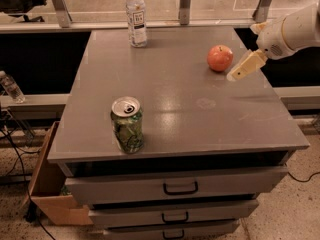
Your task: Move apple near green can
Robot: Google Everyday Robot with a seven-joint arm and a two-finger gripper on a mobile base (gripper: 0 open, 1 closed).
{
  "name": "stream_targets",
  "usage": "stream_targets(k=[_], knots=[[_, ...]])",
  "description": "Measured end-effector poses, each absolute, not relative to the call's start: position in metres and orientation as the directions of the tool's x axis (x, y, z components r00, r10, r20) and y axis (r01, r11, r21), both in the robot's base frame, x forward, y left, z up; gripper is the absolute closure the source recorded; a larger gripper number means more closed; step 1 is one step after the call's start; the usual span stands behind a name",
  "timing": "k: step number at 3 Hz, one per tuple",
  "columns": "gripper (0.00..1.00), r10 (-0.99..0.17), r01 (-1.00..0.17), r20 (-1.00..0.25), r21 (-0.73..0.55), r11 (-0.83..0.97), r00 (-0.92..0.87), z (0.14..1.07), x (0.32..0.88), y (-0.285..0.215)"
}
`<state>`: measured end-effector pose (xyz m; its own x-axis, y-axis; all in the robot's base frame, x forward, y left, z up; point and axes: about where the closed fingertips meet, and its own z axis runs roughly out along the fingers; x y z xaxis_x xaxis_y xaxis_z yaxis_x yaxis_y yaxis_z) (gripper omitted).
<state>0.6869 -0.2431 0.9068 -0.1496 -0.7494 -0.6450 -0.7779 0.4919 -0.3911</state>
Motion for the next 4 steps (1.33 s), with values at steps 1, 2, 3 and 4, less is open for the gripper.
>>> stream_targets(k=[1,2,3,4], knots=[[0.0,-0.661,-0.763,-0.729,-0.322,0.56,-0.178,0.89,0.712,-0.24],[0.0,-0.582,-0.765,-0.788,-0.245,0.595,-0.2,0.888,0.723,-0.24],[0.0,-0.558,-0.795,-0.799,-0.183,0.578,-0.222,0.876,0.735,-0.214],[0.0,-0.552,-0.792,-0.802,-0.178,0.583,-0.227,0.873,0.736,-0.211]])
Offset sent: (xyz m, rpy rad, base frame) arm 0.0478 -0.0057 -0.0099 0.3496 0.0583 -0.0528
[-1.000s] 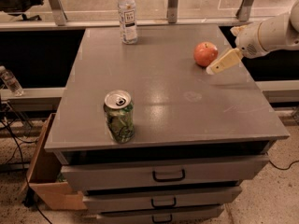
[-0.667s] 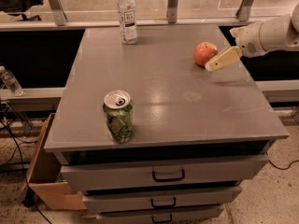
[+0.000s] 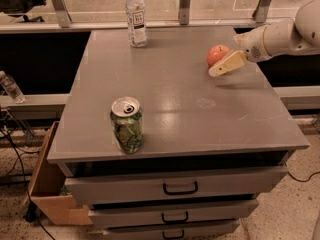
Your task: Move apple near green can
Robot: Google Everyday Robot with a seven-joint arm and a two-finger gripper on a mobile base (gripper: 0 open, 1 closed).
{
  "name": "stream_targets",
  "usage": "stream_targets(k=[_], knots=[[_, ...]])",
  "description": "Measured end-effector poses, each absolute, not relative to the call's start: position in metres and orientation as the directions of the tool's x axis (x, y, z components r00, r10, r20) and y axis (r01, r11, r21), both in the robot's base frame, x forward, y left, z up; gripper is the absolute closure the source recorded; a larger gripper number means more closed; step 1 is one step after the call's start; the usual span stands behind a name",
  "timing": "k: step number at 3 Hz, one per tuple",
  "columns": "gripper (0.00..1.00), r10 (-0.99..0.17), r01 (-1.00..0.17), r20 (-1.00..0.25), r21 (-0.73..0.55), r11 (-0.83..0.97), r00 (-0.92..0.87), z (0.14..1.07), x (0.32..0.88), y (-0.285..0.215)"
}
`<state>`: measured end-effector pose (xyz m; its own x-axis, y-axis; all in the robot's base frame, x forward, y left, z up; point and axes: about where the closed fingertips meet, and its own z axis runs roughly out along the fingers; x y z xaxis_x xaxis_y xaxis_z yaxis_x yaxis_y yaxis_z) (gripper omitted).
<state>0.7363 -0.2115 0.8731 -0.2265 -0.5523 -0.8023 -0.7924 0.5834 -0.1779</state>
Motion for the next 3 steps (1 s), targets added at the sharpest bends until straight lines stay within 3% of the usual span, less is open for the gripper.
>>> stream_targets(k=[1,2,3], knots=[[0.0,-0.512,-0.783,-0.827,-0.155,0.603,-0.23,0.8767,0.7412,-0.2121],[0.11,-0.473,-0.777,-0.846,-0.12,0.619,-0.246,0.8767,0.743,-0.212],[0.3,-0.455,-0.776,-0.851,-0.095,0.623,-0.261,0.8719,0.7442,-0.2091]])
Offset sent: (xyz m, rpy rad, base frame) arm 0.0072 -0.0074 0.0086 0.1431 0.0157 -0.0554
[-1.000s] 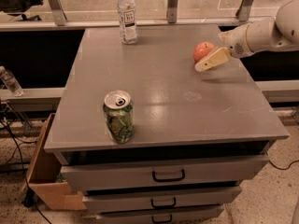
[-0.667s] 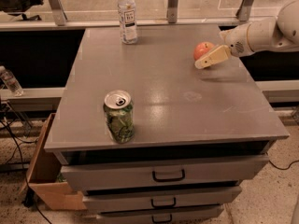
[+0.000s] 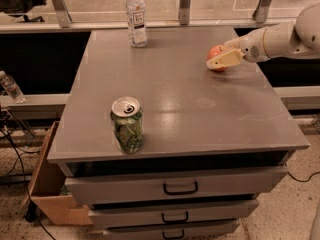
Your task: Move apple near green can
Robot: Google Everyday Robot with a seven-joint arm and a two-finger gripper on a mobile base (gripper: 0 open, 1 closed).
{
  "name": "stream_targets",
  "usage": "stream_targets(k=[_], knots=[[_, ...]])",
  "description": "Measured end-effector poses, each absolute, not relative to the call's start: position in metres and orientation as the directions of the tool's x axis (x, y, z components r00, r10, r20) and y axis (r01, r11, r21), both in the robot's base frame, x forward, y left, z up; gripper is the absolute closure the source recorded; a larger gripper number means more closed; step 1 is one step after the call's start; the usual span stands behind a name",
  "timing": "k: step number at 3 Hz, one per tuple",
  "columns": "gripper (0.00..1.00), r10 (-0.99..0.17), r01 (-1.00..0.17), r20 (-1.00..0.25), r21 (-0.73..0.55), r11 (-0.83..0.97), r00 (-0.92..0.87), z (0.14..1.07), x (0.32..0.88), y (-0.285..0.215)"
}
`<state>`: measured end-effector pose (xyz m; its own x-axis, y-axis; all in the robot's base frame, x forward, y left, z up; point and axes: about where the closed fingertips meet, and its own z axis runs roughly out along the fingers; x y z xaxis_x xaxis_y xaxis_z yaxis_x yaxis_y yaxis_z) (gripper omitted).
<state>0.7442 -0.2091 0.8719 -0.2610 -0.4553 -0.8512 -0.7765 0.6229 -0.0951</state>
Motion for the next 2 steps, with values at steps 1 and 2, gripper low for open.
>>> stream_targets(k=[1,2], knots=[[0.53,-0.448,-0.775,-0.853,-0.086,0.626,-0.268,0.87,0.745,-0.209],[0.84,-0.442,-0.78,-0.862,-0.093,0.619,-0.249,0.888,0.74,-0.206]])
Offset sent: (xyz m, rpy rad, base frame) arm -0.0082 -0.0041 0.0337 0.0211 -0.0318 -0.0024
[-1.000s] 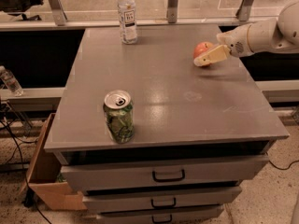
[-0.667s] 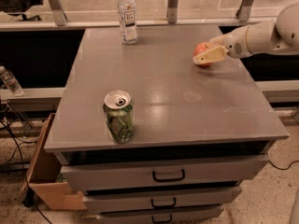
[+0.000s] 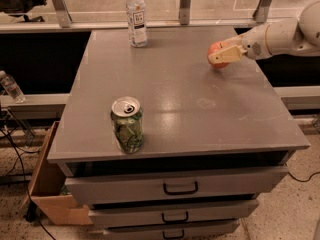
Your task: Move apple near green can
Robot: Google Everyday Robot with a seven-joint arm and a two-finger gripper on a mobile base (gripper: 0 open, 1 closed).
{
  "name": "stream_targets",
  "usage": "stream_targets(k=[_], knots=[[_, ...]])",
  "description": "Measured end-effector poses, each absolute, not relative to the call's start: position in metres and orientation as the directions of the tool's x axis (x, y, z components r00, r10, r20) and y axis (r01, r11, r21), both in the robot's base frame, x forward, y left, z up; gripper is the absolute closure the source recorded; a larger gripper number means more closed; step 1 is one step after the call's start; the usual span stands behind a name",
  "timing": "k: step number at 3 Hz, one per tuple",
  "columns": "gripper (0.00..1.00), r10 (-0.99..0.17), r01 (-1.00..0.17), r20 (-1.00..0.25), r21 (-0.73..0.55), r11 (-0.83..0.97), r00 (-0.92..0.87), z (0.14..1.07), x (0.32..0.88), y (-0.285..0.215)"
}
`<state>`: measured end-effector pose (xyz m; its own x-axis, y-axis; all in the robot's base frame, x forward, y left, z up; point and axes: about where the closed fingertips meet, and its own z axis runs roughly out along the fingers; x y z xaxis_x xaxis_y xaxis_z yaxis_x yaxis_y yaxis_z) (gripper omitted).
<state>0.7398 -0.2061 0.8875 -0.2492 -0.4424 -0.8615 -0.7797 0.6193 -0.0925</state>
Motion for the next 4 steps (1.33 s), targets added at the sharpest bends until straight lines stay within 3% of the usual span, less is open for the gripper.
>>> stream_targets(k=[1,3,4], knots=[[1.0,-0.447,-0.813,-0.873,-0.111,0.572,-0.195,0.95,0.696,-0.188],[1.0,-0.443,-0.839,-0.876,-0.089,0.536,-0.19,0.946,0.685,-0.179],[1.0,-0.452,-0.879,-0.873,-0.062,0.473,-0.182,0.944,0.646,-0.166]])
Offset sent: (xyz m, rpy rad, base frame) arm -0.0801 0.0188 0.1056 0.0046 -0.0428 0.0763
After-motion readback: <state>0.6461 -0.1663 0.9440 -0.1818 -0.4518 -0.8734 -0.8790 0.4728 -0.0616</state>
